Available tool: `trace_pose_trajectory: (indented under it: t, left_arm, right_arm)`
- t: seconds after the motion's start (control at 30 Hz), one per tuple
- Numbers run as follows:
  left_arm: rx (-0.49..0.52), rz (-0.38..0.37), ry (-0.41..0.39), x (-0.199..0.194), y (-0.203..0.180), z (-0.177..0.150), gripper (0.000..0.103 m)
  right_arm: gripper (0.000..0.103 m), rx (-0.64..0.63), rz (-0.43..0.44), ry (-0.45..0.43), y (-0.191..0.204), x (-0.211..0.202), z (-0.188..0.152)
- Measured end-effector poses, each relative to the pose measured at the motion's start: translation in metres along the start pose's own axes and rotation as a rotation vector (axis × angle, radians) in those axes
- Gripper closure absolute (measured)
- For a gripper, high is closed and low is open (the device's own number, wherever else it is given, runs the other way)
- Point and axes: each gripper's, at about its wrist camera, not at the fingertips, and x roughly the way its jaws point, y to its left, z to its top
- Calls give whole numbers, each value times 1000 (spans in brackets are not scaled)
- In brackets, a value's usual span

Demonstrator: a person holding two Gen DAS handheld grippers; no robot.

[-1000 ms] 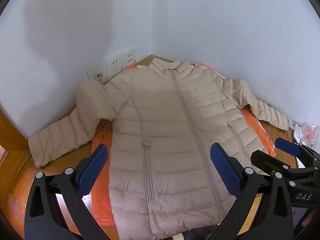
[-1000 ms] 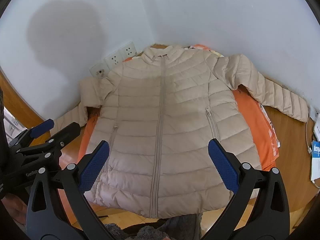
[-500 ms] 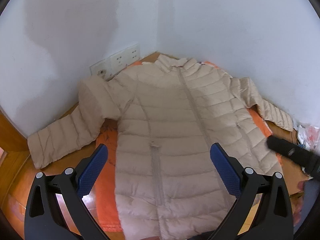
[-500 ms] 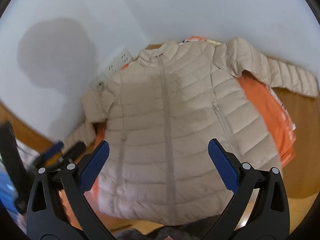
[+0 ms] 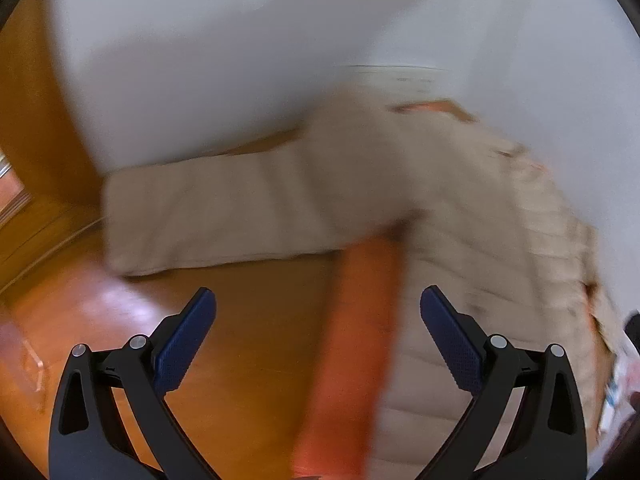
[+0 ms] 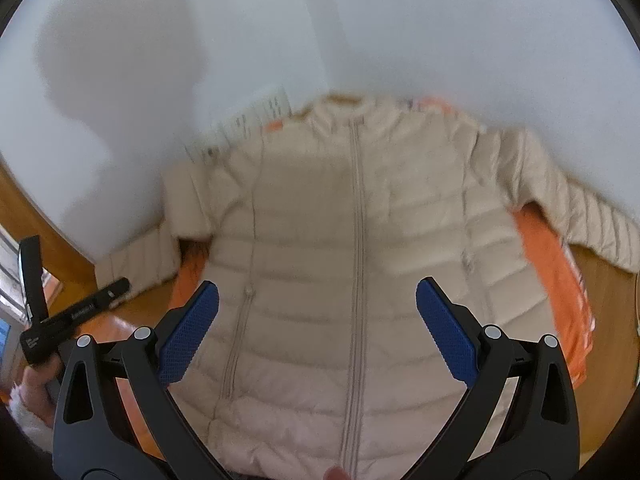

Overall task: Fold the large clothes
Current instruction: 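Move the left gripper to the cuff of the sleeve nearest it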

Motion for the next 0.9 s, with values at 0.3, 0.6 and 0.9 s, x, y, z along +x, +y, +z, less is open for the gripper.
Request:
trace_pose_trajectory:
  t: [0.3,0.6,0.9]
  left_arm:
    - [-168,56,-7,22,90,11,6]
    - [-309,25,29,62,150,24,6]
    - [-295,46,49,78,160,30,55]
  right_arm:
    - [5,-96,105,16,46,38,2]
    - [5,-146,72,63,73,64,8]
    - [5,-137,53,91,77,72,4]
